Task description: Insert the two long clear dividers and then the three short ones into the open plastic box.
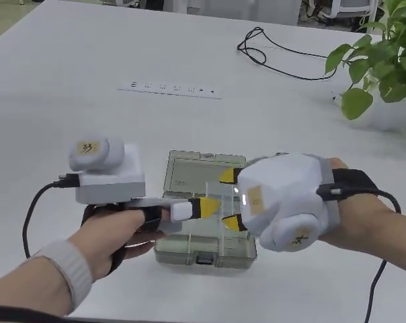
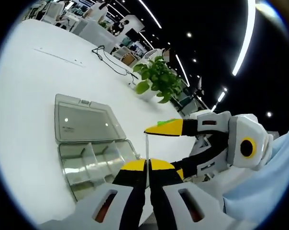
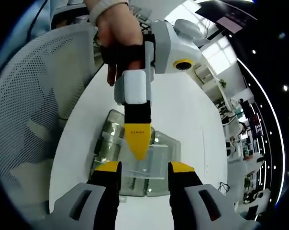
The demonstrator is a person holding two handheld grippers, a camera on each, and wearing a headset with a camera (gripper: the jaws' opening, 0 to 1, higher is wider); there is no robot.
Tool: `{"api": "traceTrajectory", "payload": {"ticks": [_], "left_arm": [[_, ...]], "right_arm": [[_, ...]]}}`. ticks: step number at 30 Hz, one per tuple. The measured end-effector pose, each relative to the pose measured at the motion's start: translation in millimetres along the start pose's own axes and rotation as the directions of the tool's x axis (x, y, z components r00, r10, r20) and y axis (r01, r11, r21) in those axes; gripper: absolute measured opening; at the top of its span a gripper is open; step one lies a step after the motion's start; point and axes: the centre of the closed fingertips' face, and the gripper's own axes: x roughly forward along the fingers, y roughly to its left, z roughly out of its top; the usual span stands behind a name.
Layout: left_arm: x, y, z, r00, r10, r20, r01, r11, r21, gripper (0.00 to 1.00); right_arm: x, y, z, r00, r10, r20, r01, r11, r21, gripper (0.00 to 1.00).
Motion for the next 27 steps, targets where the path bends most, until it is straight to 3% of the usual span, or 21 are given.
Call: {"api": "traceTrajectory", "payload": {"ticks": [2,4,6,9,10,12,16,19,20,22,24,25,26,27], "left_arm": [[-2.2,-0.3,-0.8,1.0000,-0.006,-0.008,0.006,0.997,0.083,0.00],[-4.6,-0.3,-2.6,0.9999,-0.010,-0.013,0.011,0.991,0.136,0.00],[-6.2,-3.6,-6.3,0.9988,-0.033,-0.035,0.040,0.974,0.221,0.00],[-6.9,-6.4,-10.3,0.9966,-0.051,-0.064,0.068,0.953,0.294,0.00],[-7.4,-7.9,-10.8,0.9959,-0.057,-0.071,0.077,0.938,0.337,0.00],[-8.1,-13.3,-11.8,0.9927,-0.086,-0.084,0.112,0.922,0.370,0.00],[-9.8,-19.9,-14.3,0.9857,-0.125,-0.113,0.164,0.864,0.475,0.00],[-10.8,-23.6,-18.6,0.9792,-0.144,-0.143,0.199,0.814,0.546,0.00],[-10.9,-25.4,-19.3,0.9771,-0.152,-0.149,0.210,0.801,0.561,0.00],[-11.5,-28.0,-20.2,0.9746,-0.162,-0.154,0.223,0.772,0.595,0.00],[-13.2,-31.5,-24.0,0.9691,-0.178,-0.170,0.246,0.738,0.628,0.00],[-14.0,-31.6,-25.1,0.9679,-0.183,-0.172,0.251,0.729,0.637,0.00],[-14.6,-31.9,-25.8,0.9666,-0.187,-0.175,0.256,0.723,0.642,0.00],[-15.5,-32.0,-27.4,0.9659,-0.188,-0.178,0.259,0.715,0.649,0.00]], "right_arm": [[-5.7,-5.0,9.1,0.9976,-0.003,0.070,-0.006,0.992,0.128,0.49],[-13.4,-10.7,11.4,0.9953,0.006,0.097,-0.022,0.986,0.166,0.49],[-19.5,-12.6,11.0,0.9925,0.038,0.116,-0.062,0.977,0.205,0.48],[-27.3,-12.8,14.0,0.9820,0.090,0.166,-0.130,0.961,0.244,0.43],[-29.9,-11.1,13.1,0.9768,0.117,0.179,-0.162,0.951,0.263,0.43],[-33.3,-10.6,10.4,0.9729,0.145,0.180,-0.191,0.941,0.278,0.37],[-41.2,-6.5,12.9,0.9531,0.217,0.211,-0.275,0.913,0.302,0.30],[-45.3,-1.7,15.7,0.9337,0.283,0.219,-0.341,0.891,0.300,0.25],[-47.0,3.2,17.1,0.9215,0.319,0.222,-0.375,0.879,0.296,0.24],[-47.8,6.3,17.2,0.9127,0.349,0.213,-0.401,0.866,0.299,0.19],[-47.4,9.2,16.5,0.8980,0.384,0.214,-0.435,0.850,0.298,0.15],[-48.0,13.5,16.6,0.8841,0.416,0.213,-0.464,0.834,0.299,0.13],[-46.3,13.1,15.6,0.8839,0.419,0.208,-0.465,0.832,0.302,0.12],[-46.6,16.6,15.8,0.8750,0.439,0.203,-0.483,0.825,0.294,0.10]]}}
